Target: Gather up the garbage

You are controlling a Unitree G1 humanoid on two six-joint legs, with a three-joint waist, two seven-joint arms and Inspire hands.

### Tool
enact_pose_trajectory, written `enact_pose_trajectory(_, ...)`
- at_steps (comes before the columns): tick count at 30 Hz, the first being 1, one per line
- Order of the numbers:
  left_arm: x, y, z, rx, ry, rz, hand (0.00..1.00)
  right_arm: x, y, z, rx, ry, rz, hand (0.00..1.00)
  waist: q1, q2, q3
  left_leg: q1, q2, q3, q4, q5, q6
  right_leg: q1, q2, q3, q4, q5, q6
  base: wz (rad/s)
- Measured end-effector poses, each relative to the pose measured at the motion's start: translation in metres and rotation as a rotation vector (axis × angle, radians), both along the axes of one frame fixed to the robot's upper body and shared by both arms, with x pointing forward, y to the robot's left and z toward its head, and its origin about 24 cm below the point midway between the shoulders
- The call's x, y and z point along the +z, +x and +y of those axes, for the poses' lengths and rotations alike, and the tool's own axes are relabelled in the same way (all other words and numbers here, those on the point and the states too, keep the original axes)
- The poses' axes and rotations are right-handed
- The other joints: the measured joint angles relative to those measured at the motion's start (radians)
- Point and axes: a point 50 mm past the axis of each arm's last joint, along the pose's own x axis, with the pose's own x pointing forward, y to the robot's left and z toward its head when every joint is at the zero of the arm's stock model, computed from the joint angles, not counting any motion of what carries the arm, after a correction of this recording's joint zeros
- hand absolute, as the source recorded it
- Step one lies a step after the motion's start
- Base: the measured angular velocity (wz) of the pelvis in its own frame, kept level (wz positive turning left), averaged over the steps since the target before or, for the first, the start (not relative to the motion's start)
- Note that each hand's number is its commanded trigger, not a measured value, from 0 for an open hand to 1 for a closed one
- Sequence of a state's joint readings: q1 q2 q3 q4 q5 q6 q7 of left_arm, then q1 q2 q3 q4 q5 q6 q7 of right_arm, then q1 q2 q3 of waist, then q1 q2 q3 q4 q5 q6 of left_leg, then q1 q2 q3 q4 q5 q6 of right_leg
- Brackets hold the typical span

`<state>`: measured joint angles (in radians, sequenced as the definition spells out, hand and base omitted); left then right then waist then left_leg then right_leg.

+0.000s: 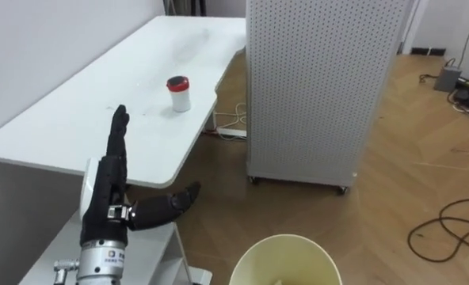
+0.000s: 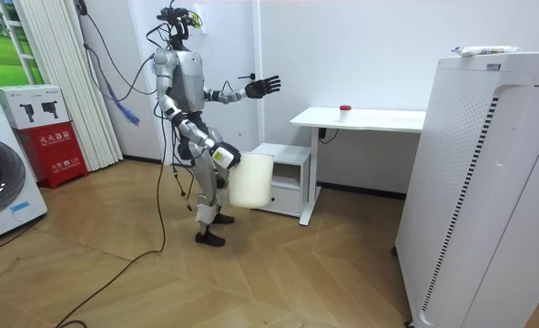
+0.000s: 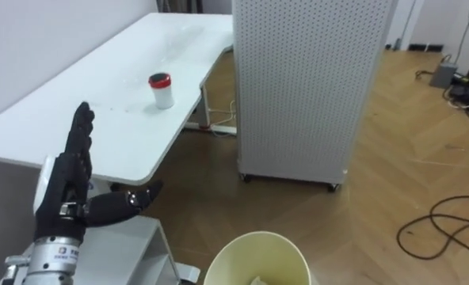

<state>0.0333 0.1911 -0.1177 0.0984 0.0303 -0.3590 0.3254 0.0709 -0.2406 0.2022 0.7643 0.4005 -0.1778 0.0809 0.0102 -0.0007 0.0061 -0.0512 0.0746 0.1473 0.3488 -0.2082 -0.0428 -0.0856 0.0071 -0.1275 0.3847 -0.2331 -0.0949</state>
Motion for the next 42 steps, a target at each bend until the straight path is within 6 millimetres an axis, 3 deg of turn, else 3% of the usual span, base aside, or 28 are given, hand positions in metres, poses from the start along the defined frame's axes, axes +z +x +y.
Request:
enact_pose_trajectory(14, 0.007, -0.001, 0.002, 0.052, -0.017, -0.045, 0.00, 0.012, 0.013, 0.005, 0.024, 0.004, -0.078, 1.00, -0.003, 0.004, -0.0004, 0.066, -0.012, -0.017, -0.068, -0.001, 0.001, 0.091, 0.010, 0.006, -0.128, 0.017, 0.013, -0.03)
enact_pose_trajectory(19, 0.007, -0.001, 0.004, 0.062, -0.018, -0.045, 0.00, 0.014, 0.014, 0.008, 0.024, 0.010, -0.090, 1.00, -0.001, 0.006, 0.0013, 0.069, -0.007, -0.017, -0.063, -0.001, 0.001, 0.090, 0.012, 0.011, -0.114, 0.016, 0.012, -0.10)
enact_pose_trajectory(22, 0.005, -0.002, 0.005, 0.065, -0.011, -0.037, 0.00, 0.014, 0.014, 0.010, 0.031, 0.020, -0.090, 1.00, 0.001, 0.005, 0.0095, 0.049, 0.008, -0.014, 0.009, -0.010, -0.009, 0.089, 0.015, -0.011, -0.085, 0.015, 0.011, -0.22)
enact_pose_trajectory(24, 0.003, -0.003, 0.007, 0.065, -0.006, -0.026, 0.00, 0.014, 0.014, 0.010, 0.032, 0.019, -0.089, 1.00, 0.002, 0.007, 0.0160, -0.016, 0.037, -0.014, 0.158, -0.028, -0.010, 0.088, 0.022, -0.028, -0.070, 0.006, -0.002, -0.18)
enact_pose_trajectory(26, 0.001, -0.004, 0.008, 0.068, -0.006, -0.016, 0.00, 0.012, 0.012, 0.009, 0.028, 0.016, -0.082, 1.00, 0.003, 0.004, 0.0187, -0.074, 0.048, -0.016, 0.289, -0.027, -0.010, 0.096, 0.027, -0.021, -0.070, -0.017, -0.018, -0.12)
enact_pose_trajectory(27, -0.002, -0.004, 0.008, 0.069, -0.004, -0.001, 0.00, 0.010, 0.009, 0.008, 0.024, 0.013, -0.070, 1.00, -0.005, 0.013, 0.0232, -0.122, 0.062, -0.026, 0.369, -0.026, -0.008, 0.108, 0.038, -0.025, -0.068, -0.026, -0.025, 0.06)
enact_pose_trajectory(29, -0.003, -0.004, 0.008, 0.067, -0.011, 0.005, 0.00, 0.008, 0.006, 0.006, 0.010, 0.010, -0.052, 1.00, -0.011, 0.012, 0.0258, -0.186, 0.052, -0.046, 0.383, -0.033, -0.006, 0.103, 0.044, -0.025, -0.052, -0.046, -0.031, 0.18)
enact_pose_trajectory(31, -0.003, -0.004, 0.008, 0.069, -0.027, 0.008, 0.00, 0.007, 0.006, 0.006, 0.003, 0.004, -0.046, 1.00, -0.005, 0.000, 0.0323, -0.252, 0.018, -0.043, 0.323, -0.028, -0.001, 0.103, 0.037, -0.022, -0.030, -0.074, -0.034, -0.01)
enact_pose_trajectory(32, -0.004, -0.004, 0.008, 0.069, -0.026, 0.010, 0.00, 0.007, 0.005, 0.005, 0.004, 0.003, -0.044, 1.00, 0.005, -0.007, 0.0321, -0.283, -0.006, -0.041, 0.232, -0.008, 0.004, 0.104, 0.028, -0.018, -0.014, -0.091, -0.032, -0.17)
enact_pose_trajectory(33, -0.005, -0.004, 0.008, 0.071, -0.027, 0.014, 0.00, 0.007, 0.005, 0.005, 0.004, 0.001, -0.043, 1.00, 0.018, -0.002, 0.0275, -0.307, -0.023, -0.045, 0.111, 0.043, 0.006, 0.105, 0.029, -0.011, 0.000, -0.106, -0.027, -0.21)
enact_pose_trajectory(34, -0.006, -0.004, 0.008, 0.072, -0.027, 0.017, 0.00, 0.007, 0.004, 0.005, 0.004, 0.002, -0.040, 1.00, 0.026, -0.004, 0.0266, -0.315, -0.029, -0.045, 0.066, 0.093, 0.018, 0.106, 0.026, -0.005, 0.008, -0.117, -0.026, -0.20)
enact_pose_trajectory(36, -0.009, -0.006, 0.009, 0.077, -0.026, 0.031, 0.00, 0.005, 0.001, 0.006, 0.014, 0.004, -0.027, 1.00, 0.029, -0.013, 0.0115, -0.319, -0.056, -0.041, -0.064, 0.229, 0.026, 0.111, 0.002, 0.004, 0.040, -0.159, 0.008, -0.04)
enact_pose_trajectory(37, -0.010, -0.007, 0.010, 0.077, -0.026, 0.035, 0.00, 0.005, 0.001, 0.006, 0.016, 0.002, -0.027, 1.00, 0.026, -0.013, 0.0039, -0.311, -0.065, -0.038, -0.069, 0.251, 0.043, 0.103, -0.007, 0.001, 0.048, -0.171, 0.017, 0.08)
enact_pose_trajectory(39, -0.013, -0.009, 0.010, 0.070, -0.022, 0.050, 0.00, 0.005, 0.001, 0.007, 0.019, 0.001, -0.028, 1.00, 0.031, -0.016, 0.0002, -0.307, -0.089, -0.024, -0.038, 0.280, 0.104, 0.114, -0.028, -0.024, 0.044, -0.190, 0.047, -0.13)
enact_pose_trajectory(41, -0.013, -0.009, 0.009, 0.060, -0.019, 0.054, 0.00, 0.005, 0.001, 0.008, 0.024, 0.003, -0.028, 1.00, 0.029, -0.015, 0.0015, -0.319, -0.094, -0.014, 0.022, 0.244, 0.113, 0.138, -0.053, -0.031, 0.027, -0.187, 0.056, -0.08)
enact_pose_trajectory(42, -0.013, -0.009, 0.009, 0.049, -0.017, 0.057, 0.00, 0.005, 0.002, 0.009, 0.025, 0.006, -0.029, 1.00, 0.029, -0.017, 0.0062, -0.348, -0.088, -0.009, 0.117, 0.213, 0.117, 0.160, -0.057, -0.009, 0.024, -0.190, 0.060, -0.09)
